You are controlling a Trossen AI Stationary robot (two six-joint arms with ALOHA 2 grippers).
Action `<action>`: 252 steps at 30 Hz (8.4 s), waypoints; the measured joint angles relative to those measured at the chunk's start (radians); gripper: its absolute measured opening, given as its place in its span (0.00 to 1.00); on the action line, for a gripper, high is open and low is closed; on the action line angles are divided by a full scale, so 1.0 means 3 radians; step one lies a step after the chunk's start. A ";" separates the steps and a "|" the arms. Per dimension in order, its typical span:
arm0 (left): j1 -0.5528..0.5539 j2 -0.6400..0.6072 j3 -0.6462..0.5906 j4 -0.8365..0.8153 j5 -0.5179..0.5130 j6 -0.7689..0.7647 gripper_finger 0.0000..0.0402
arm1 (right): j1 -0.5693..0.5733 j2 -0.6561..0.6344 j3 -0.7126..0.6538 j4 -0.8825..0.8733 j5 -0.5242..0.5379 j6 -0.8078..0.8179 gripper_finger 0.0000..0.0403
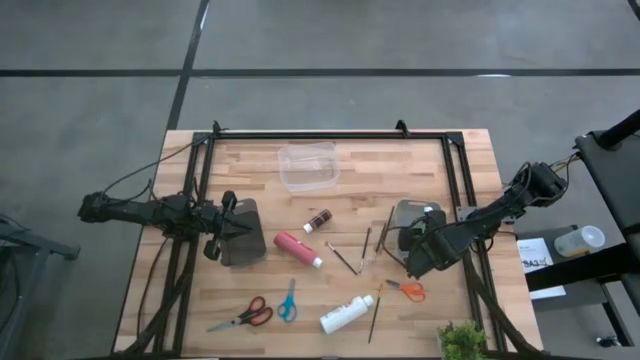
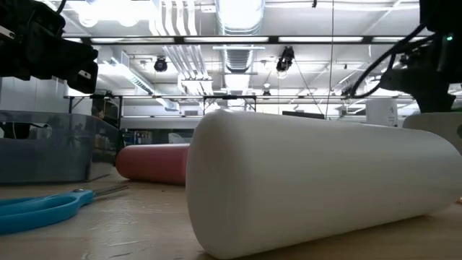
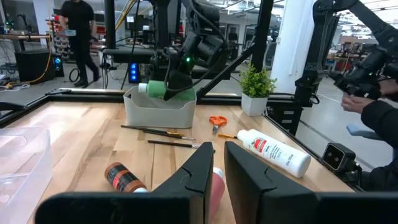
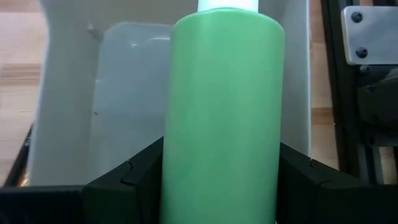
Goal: Pick & Place Paint Supplies
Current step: Put the green paint bottle into the gray bin, then put the orange paint bottle into the gray bin
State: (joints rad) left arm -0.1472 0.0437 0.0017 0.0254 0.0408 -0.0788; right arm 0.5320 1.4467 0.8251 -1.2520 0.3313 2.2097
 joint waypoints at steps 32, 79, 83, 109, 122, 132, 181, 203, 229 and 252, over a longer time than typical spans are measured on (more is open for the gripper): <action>0.0000 0.0000 0.0000 -0.0001 0.0001 0.0000 0.13 | -0.0001 0.0000 -0.0147 0.0308 -0.0073 -0.0009 0.53; 0.0001 -0.0001 0.0000 -0.0001 0.0001 0.0000 0.13 | 0.0000 -0.0211 0.0027 0.0053 0.0222 0.0061 0.70; 0.0000 -0.0001 0.0000 -0.0001 0.0000 0.0000 0.13 | 0.0000 -0.0370 0.0234 -0.0029 0.0736 -0.0443 0.70; 0.0001 -0.0001 0.0001 -0.0001 0.0000 0.0000 0.13 | -0.1134 -0.0280 0.0350 0.3335 0.0526 -0.7255 0.70; -0.0001 0.0085 0.0000 -0.0004 0.0000 0.0000 0.13 | -0.1431 0.0146 0.0344 0.3908 -0.0119 -0.8185 0.70; 0.0001 0.0086 0.0001 -0.0001 -0.0001 0.0000 0.13 | -0.1715 0.0522 0.0344 0.4348 -0.0673 -0.8260 0.70; 0.0001 0.0085 0.0001 -0.0001 0.0001 0.0000 0.13 | -0.2079 0.1979 0.1269 0.3920 -0.1235 -0.8413 0.65; 0.0000 0.0085 0.0000 -0.0001 0.0001 0.0000 0.13 | -0.2080 0.1957 0.1261 0.3898 -0.1365 -0.8144 0.35; 0.0001 0.0101 0.0000 -0.0001 0.0000 0.0000 0.13 | -0.1519 0.0423 0.1039 0.2511 0.0194 -0.5305 0.36; 0.0001 0.0151 0.0001 -0.0002 0.0000 0.0000 0.13 | -0.0411 0.0155 0.0817 0.0827 0.0938 -0.1920 0.36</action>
State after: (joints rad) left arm -0.1471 0.0891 0.0020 0.0247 0.0408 -0.0788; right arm 0.4086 1.4933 1.0702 -1.0038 0.6128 1.6336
